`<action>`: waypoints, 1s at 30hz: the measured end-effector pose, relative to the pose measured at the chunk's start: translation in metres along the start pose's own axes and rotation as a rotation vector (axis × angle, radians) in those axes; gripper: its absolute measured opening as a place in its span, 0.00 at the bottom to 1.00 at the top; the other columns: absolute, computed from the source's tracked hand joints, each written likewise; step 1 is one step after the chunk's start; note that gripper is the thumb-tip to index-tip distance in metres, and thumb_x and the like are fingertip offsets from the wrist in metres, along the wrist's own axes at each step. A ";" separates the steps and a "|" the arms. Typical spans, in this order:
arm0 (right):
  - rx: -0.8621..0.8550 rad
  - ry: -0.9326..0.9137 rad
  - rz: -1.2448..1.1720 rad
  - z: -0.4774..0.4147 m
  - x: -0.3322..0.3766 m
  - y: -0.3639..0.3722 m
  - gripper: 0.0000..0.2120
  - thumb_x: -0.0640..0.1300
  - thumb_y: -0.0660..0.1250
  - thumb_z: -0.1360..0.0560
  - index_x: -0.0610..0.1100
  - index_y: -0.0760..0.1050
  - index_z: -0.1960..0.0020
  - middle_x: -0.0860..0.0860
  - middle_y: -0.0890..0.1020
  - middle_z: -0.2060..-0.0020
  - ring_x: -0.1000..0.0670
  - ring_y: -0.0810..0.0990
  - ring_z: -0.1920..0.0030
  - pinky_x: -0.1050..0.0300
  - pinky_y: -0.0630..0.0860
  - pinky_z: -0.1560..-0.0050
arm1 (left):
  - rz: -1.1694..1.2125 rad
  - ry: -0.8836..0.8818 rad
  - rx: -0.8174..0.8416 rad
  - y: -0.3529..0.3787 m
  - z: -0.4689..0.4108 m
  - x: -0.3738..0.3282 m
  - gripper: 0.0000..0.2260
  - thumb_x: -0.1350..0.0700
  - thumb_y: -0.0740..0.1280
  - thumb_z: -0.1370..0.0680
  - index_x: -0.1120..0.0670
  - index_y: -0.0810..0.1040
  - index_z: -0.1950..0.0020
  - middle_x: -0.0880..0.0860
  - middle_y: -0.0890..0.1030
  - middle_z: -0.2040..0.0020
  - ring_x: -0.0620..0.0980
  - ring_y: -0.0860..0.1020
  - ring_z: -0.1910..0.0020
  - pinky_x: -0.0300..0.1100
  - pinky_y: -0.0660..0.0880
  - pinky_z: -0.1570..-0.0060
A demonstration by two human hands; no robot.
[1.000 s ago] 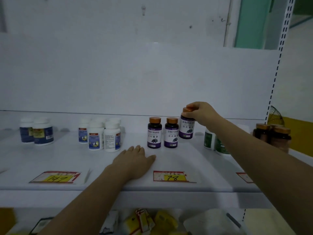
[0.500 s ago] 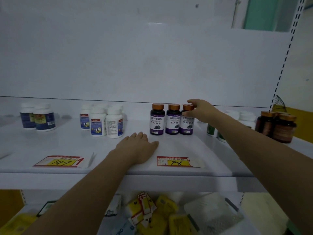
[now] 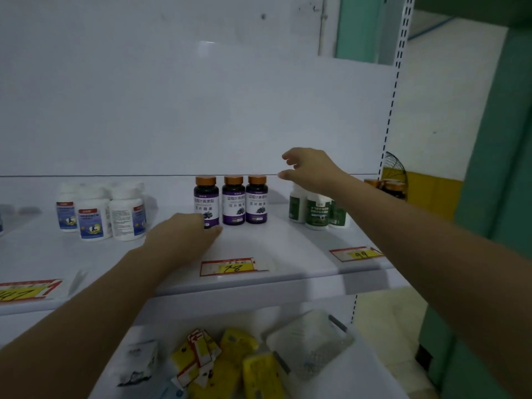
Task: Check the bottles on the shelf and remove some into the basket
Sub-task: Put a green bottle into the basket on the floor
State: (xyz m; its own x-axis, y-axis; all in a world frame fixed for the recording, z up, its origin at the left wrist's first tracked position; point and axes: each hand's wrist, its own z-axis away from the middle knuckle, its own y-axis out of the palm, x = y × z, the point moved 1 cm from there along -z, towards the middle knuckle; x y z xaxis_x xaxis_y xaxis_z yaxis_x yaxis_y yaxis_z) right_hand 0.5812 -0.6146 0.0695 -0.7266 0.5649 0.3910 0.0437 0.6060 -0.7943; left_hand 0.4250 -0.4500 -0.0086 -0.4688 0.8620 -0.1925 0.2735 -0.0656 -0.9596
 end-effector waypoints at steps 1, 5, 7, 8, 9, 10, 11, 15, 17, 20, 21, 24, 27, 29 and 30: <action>-0.007 0.003 -0.003 0.002 -0.005 -0.007 0.24 0.49 0.67 0.24 0.44 0.68 0.30 0.47 0.75 0.35 0.49 0.74 0.37 0.63 0.66 0.45 | 0.028 0.023 -0.007 -0.002 -0.001 -0.010 0.22 0.40 0.54 0.21 0.53 0.72 0.37 0.55 0.77 0.44 0.52 0.76 0.48 0.45 0.72 0.49; -0.027 0.004 0.015 0.009 -0.031 -0.034 0.23 0.50 0.67 0.24 0.44 0.69 0.31 0.47 0.76 0.37 0.49 0.74 0.38 0.63 0.65 0.45 | 0.060 0.151 -0.042 -0.010 0.002 -0.070 0.21 0.40 0.53 0.21 0.54 0.74 0.41 0.54 0.78 0.49 0.53 0.76 0.50 0.46 0.73 0.49; -0.028 -0.008 0.022 0.012 -0.045 -0.046 0.22 0.50 0.67 0.24 0.44 0.71 0.32 0.47 0.76 0.37 0.49 0.74 0.38 0.63 0.65 0.45 | 0.030 0.183 -0.049 -0.012 0.005 -0.103 0.23 0.41 0.51 0.20 0.55 0.71 0.34 0.56 0.76 0.40 0.55 0.74 0.43 0.47 0.70 0.45; -0.016 -0.014 0.027 0.013 -0.052 -0.050 0.21 0.50 0.67 0.24 0.44 0.71 0.32 0.47 0.77 0.37 0.49 0.74 0.38 0.63 0.66 0.44 | 0.011 0.195 -0.053 -0.011 0.006 -0.119 0.24 0.41 0.50 0.19 0.55 0.69 0.32 0.56 0.74 0.36 0.55 0.73 0.40 0.47 0.69 0.43; 0.004 -0.022 0.036 0.013 -0.059 -0.054 0.21 0.50 0.66 0.23 0.44 0.71 0.33 0.47 0.77 0.37 0.49 0.75 0.38 0.63 0.66 0.44 | 0.006 0.199 -0.053 -0.009 0.006 -0.133 0.24 0.42 0.50 0.19 0.56 0.68 0.32 0.56 0.73 0.35 0.55 0.73 0.39 0.47 0.69 0.43; 0.030 -0.031 0.051 0.013 -0.066 -0.056 0.21 0.50 0.66 0.23 0.44 0.72 0.33 0.47 0.77 0.37 0.49 0.75 0.38 0.62 0.66 0.44 | 0.007 0.195 -0.055 -0.004 0.006 -0.145 0.23 0.43 0.49 0.19 0.56 0.69 0.33 0.56 0.74 0.36 0.54 0.73 0.41 0.47 0.69 0.44; 0.055 -0.046 0.065 0.013 -0.072 -0.057 0.20 0.50 0.65 0.23 0.44 0.72 0.33 0.47 0.77 0.37 0.49 0.75 0.38 0.62 0.67 0.43 | 0.019 0.183 -0.059 0.002 0.005 -0.154 0.22 0.44 0.50 0.18 0.56 0.70 0.35 0.56 0.75 0.38 0.54 0.74 0.42 0.46 0.70 0.47; 0.140 -0.123 0.091 0.010 -0.090 -0.050 0.20 0.50 0.63 0.21 0.44 0.71 0.32 0.46 0.76 0.36 0.48 0.74 0.37 0.61 0.67 0.43 | 0.074 0.098 -0.083 0.030 -0.004 -0.174 0.16 0.47 0.53 0.19 0.56 0.71 0.39 0.56 0.74 0.42 0.53 0.73 0.47 0.46 0.72 0.48; 0.167 -0.167 0.126 0.007 -0.093 -0.042 0.20 0.51 0.61 0.21 0.45 0.70 0.31 0.46 0.75 0.35 0.47 0.73 0.36 0.58 0.68 0.41 | 0.036 0.087 -0.084 0.041 -0.007 -0.177 0.15 0.50 0.53 0.19 0.56 0.70 0.39 0.56 0.73 0.41 0.53 0.73 0.45 0.45 0.70 0.49; 0.184 -0.190 0.159 0.003 -0.094 -0.030 0.21 0.55 0.59 0.21 0.46 0.70 0.32 0.45 0.76 0.36 0.46 0.73 0.37 0.53 0.69 0.39 | 0.044 0.044 -0.081 0.053 -0.008 -0.180 0.16 0.51 0.52 0.18 0.56 0.67 0.34 0.56 0.71 0.36 0.54 0.71 0.38 0.46 0.69 0.43; 0.186 -0.191 0.185 0.002 -0.093 -0.026 0.21 0.56 0.59 0.21 0.47 0.71 0.32 0.46 0.76 0.37 0.46 0.73 0.37 0.50 0.69 0.38 | 0.045 0.030 -0.063 0.055 -0.008 -0.180 0.17 0.51 0.52 0.18 0.57 0.66 0.32 0.56 0.70 0.33 0.54 0.69 0.36 0.47 0.68 0.39; 0.143 -0.214 0.295 0.003 -0.094 -0.017 0.19 0.56 0.58 0.21 0.48 0.71 0.35 0.46 0.77 0.40 0.45 0.73 0.38 0.50 0.61 0.37 | 0.013 -0.014 0.039 0.060 -0.009 -0.175 0.19 0.52 0.50 0.18 0.58 0.63 0.29 0.58 0.66 0.30 0.57 0.64 0.31 0.50 0.62 0.33; 0.102 -0.209 0.277 0.001 -0.097 -0.013 0.16 0.55 0.59 0.21 0.49 0.72 0.37 0.48 0.79 0.42 0.46 0.73 0.39 0.50 0.57 0.35 | -0.063 -0.020 0.109 0.069 -0.015 -0.169 0.22 0.50 0.48 0.18 0.56 0.59 0.26 0.59 0.60 0.26 0.60 0.57 0.27 0.57 0.55 0.29; 0.105 -0.206 0.236 0.000 -0.096 -0.013 0.16 0.54 0.60 0.22 0.50 0.72 0.37 0.49 0.79 0.42 0.48 0.72 0.38 0.51 0.55 0.34 | -0.154 -0.005 0.167 0.072 -0.019 -0.165 0.25 0.46 0.45 0.18 0.54 0.53 0.24 0.57 0.54 0.23 0.59 0.52 0.25 0.59 0.51 0.29; 0.112 -0.209 0.214 0.000 -0.094 -0.013 0.16 0.54 0.60 0.22 0.50 0.72 0.37 0.49 0.79 0.41 0.48 0.72 0.37 0.51 0.55 0.34 | -0.185 0.028 0.174 0.072 -0.020 -0.164 0.25 0.45 0.45 0.19 0.54 0.52 0.23 0.57 0.52 0.23 0.59 0.52 0.25 0.59 0.51 0.28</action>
State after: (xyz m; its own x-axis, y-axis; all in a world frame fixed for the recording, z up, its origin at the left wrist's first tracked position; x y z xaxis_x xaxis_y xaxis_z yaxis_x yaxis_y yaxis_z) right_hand 0.6492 -0.6759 0.0428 -0.8347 0.5387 0.1144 0.1436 0.4134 -0.8992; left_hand 0.5381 -0.5864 -0.0416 -0.4738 0.8806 -0.0070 0.0356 0.0112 -0.9993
